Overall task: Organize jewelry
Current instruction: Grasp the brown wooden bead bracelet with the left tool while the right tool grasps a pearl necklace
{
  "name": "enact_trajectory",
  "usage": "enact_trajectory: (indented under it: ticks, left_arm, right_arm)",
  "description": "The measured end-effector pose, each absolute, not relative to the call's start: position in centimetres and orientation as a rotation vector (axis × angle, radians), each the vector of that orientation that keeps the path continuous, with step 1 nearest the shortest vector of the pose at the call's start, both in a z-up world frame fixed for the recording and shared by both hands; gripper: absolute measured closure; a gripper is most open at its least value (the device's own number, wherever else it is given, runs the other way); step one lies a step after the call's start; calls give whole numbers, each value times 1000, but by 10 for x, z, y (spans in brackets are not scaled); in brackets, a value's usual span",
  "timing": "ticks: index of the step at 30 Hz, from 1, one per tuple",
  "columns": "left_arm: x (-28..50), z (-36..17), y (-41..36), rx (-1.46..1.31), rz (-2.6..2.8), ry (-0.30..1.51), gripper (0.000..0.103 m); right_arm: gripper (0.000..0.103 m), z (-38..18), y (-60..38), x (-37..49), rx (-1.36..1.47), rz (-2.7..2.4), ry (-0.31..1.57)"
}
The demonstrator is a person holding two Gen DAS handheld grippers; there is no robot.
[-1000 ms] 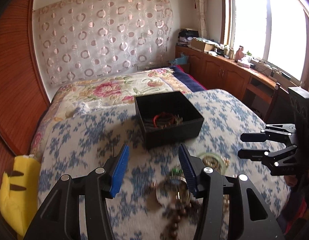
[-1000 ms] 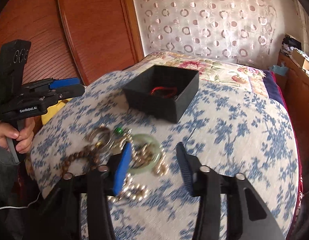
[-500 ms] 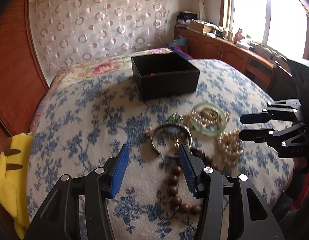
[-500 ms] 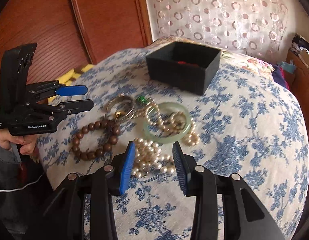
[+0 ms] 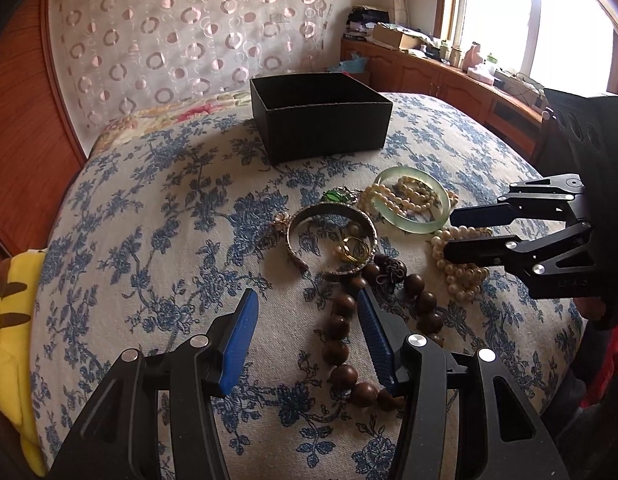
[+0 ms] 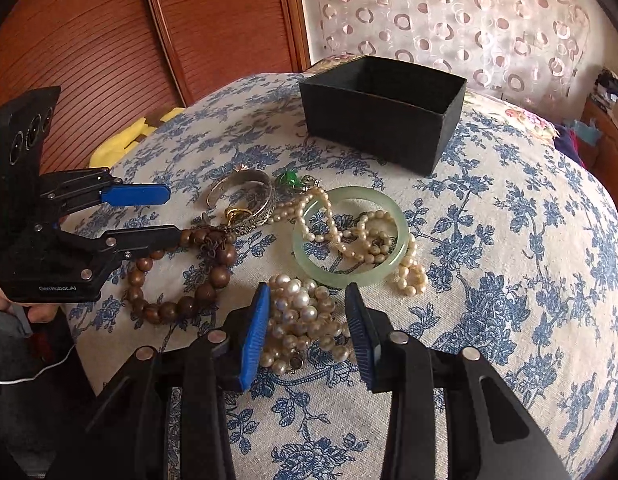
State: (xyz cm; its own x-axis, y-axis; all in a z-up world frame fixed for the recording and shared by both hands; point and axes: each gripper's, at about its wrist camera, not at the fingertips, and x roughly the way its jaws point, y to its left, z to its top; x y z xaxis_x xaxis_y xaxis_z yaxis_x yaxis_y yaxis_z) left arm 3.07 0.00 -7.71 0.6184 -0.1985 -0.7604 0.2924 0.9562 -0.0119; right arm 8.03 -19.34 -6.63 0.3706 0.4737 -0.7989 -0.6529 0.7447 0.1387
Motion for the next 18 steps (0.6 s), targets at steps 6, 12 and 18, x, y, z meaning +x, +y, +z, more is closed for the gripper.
enact_trajectory:
  ticks: [6,12,18]
  left_arm:
    - [31,-81,-3,121,-294,871,54]
    - [31,-84,-5,122,-306,885,54]
    - [29,-87,-9,137,-308,886,71]
  right_arm:
    - [94,-60,-205,80,-193,733,915]
    - [94,-46,-221,83,-159,707,876]
    - [94,-31,-226,85,-159,688,842]
